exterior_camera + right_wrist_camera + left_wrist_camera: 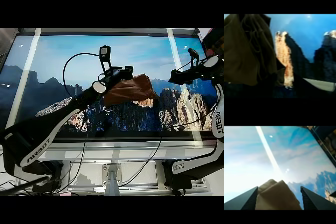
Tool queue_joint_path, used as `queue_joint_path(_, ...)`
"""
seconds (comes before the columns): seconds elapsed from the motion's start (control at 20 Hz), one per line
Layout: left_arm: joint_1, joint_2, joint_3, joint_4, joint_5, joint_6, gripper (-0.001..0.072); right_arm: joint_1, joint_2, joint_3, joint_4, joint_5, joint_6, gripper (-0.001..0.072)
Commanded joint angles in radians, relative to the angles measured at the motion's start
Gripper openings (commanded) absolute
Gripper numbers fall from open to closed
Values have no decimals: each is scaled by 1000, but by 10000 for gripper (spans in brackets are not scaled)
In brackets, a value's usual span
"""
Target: Fold the clothes and pants, and hang the long-sleeved shirts on hangers.
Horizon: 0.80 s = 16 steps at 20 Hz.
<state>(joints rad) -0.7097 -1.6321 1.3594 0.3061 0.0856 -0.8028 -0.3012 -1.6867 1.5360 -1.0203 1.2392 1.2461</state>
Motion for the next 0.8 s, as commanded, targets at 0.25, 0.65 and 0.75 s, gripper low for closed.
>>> queue_joint_path(0.25, 16, -8, -1, 0, 0, 11, 603, 0, -102, 1, 273, 41, -122, 619)
queue_joint_path(0.65, 16, -19, -4, 0, 0, 11, 603, 179, -135, 3, 10, -105, -43, 685)
queue_joint_path(0.75, 16, -19, -4, 0, -1, 11, 603, 174, -138, 4, 3, -137, 3, 682)
